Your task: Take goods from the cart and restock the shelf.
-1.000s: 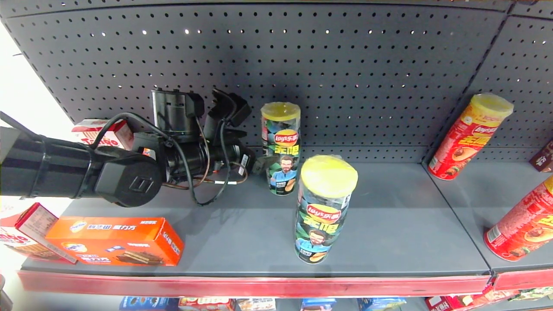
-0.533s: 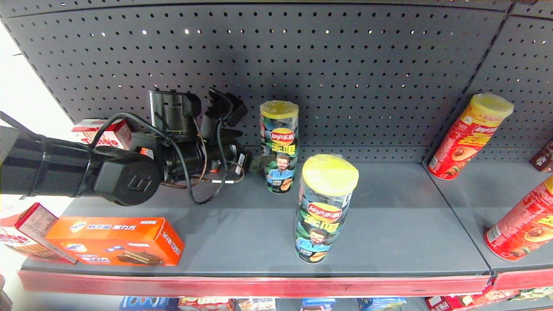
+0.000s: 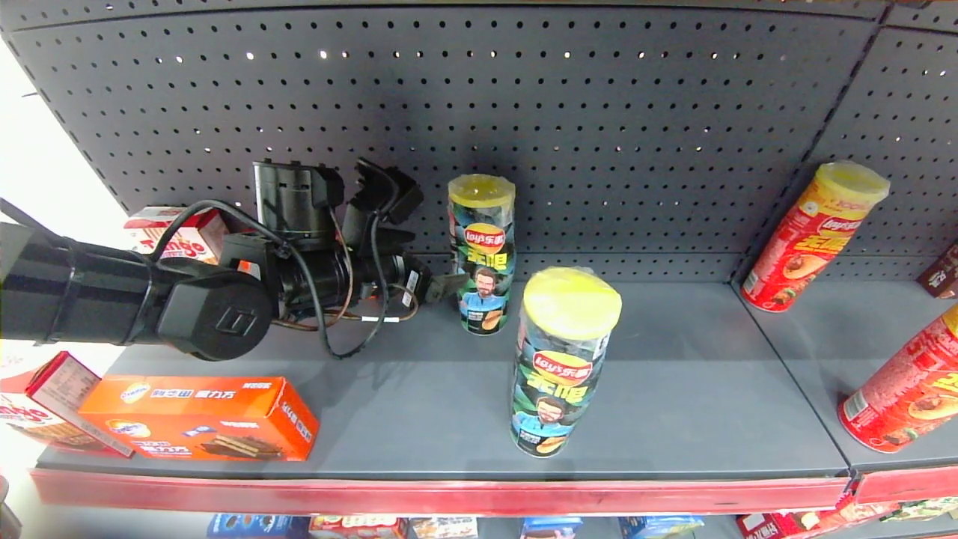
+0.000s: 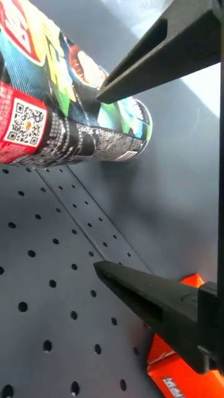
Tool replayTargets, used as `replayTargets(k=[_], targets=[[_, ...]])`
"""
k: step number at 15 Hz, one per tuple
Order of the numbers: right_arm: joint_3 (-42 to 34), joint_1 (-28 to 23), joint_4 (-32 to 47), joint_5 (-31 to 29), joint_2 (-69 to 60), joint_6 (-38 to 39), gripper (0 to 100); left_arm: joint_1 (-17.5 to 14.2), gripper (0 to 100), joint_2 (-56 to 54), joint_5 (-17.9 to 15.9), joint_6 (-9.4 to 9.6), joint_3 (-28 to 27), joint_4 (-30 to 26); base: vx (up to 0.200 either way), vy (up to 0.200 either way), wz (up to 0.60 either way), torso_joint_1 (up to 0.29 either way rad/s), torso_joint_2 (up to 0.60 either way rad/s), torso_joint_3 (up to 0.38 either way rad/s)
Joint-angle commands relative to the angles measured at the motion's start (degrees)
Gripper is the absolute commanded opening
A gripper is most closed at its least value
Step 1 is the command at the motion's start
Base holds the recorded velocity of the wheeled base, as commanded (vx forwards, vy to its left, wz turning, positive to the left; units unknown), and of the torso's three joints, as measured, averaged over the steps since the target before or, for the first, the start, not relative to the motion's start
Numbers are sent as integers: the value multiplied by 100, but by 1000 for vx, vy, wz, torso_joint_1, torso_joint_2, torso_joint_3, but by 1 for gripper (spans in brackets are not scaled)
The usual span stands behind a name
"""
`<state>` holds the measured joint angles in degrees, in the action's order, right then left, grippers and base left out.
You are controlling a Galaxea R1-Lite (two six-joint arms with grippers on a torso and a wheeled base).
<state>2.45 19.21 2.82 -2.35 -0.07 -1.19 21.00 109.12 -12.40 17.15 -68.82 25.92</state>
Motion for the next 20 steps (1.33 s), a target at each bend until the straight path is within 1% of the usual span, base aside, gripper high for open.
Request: replayTargets(k=[1,3,4,5,6,7,9,10,12,14,20], targets=[[1,4,0,-2,7,-4,100,9,100,-383,-8,-1,325,54,0,0,0,0,0,0],[10,4,0,-2,7,-4,100,44,100,-497,264,-1,413,54,0,0,0,0,0,0],[1,4,0,-2,7,-4,100,62,100,-611,607,-1,597,89,0,0,0,0,0,0],[1,4,0,-2,7,-4,100,79,100,-655,853,7,685,124,0,0,0,0,0,0],[1,4,0,-2,7,-4,100,88,100,-664,1196,7,729,159,0,0,0,0,0,0],[1,4,0,-2,7,-4,100,88,100,-646,1424,7,720,168,0,0,0,0,0,0],[1,4,0,-2,7,-4,100,97,100,-602,1521,-1,677,168,0,0,0,0,0,0],[1,4,0,-2,7,-4,100,97,100,-435,1574,-1,597,230,0,0,0,0,0,0],[1,4,0,-2,7,-4,100,97,100,-207,1802,-10,483,484,0,0,0,0,0,0],[1,4,0,-2,7,-4,100,97,100,-22,1890,-10,281,484,0,0,0,0,0,0],[1,4,0,-2,7,5,100,114,100,321,1881,-1,35,564,0,0,0,0,0,0]])
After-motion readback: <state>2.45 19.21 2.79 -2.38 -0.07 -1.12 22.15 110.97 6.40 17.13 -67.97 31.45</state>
